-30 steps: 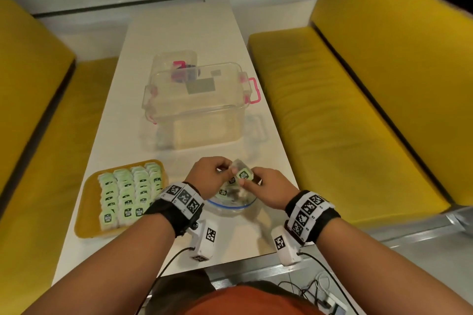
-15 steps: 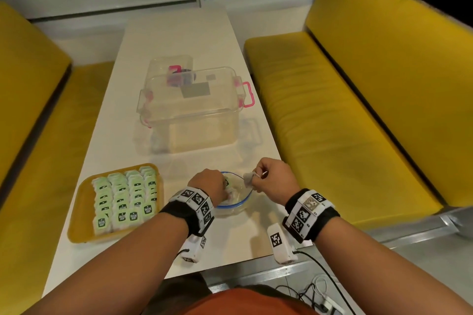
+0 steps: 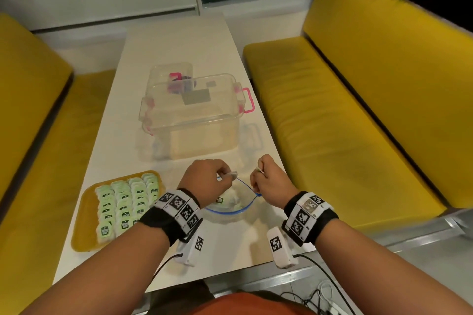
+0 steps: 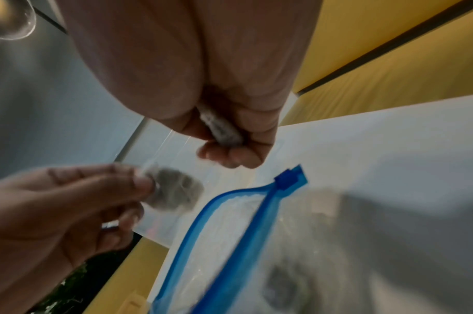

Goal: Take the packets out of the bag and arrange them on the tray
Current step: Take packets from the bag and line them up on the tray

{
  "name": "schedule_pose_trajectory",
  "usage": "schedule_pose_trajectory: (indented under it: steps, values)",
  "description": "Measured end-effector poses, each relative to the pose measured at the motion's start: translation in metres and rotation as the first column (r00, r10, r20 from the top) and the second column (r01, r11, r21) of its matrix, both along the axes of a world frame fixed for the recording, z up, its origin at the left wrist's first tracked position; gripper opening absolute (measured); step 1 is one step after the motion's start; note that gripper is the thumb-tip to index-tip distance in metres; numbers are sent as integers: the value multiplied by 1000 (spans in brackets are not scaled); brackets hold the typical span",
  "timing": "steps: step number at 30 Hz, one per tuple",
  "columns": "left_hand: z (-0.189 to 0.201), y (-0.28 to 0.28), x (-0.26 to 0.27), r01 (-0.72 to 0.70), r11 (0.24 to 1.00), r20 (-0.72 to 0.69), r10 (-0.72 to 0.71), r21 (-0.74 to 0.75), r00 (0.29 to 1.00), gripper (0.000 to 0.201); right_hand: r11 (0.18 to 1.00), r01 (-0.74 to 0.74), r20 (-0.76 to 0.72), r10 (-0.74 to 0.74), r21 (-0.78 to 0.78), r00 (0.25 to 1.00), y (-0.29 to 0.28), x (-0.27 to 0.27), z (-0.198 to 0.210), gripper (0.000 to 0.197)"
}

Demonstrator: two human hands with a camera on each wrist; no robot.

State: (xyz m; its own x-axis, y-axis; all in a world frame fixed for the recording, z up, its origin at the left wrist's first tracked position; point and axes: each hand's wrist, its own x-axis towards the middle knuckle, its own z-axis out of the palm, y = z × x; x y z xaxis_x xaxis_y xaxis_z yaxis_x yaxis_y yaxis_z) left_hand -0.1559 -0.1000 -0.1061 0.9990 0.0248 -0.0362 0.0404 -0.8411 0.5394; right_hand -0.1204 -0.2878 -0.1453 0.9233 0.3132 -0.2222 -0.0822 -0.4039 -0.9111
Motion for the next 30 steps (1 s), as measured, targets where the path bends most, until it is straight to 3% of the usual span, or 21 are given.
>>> schedule_pose_trajectory:
  steps: [3,6,9,13,17,22,26,30]
  values:
    - [14,-1,-6,12,998,174,-3,-55,985,12,994,25,-110,-13,108,994,11,-1,11,8]
    - [20,4,-10,134,991,248,-131,7,960,4,967,11,-204,43,255,978,24,0,24,39]
    - [20,10,-13,191,977,235,-208,91,949,10,971,-37,-10,40,235,999,34,2,27,29]
    - [32,25,-17,103,995,242,-102,9,965,16,982,-135,204,107,129,973,44,5,26,17]
    - [49,42,-14,18,999,326,-1,-50,945,14,974,-179,236,143,141,961,60,1,35,15]
    - [71,57,-13,15,989,227,-48,146,973,10,968,-200,247,158,152,956,83,-3,50,11]
    - [90,71,-18,-5,987,254,-37,160,966,12,970,-214,291,174,112,941,98,-4,50,5]
    - [106,85,-24,-21,979,204,-21,203,979,16,953,-251,273,200,167,941,113,-6,58,23]
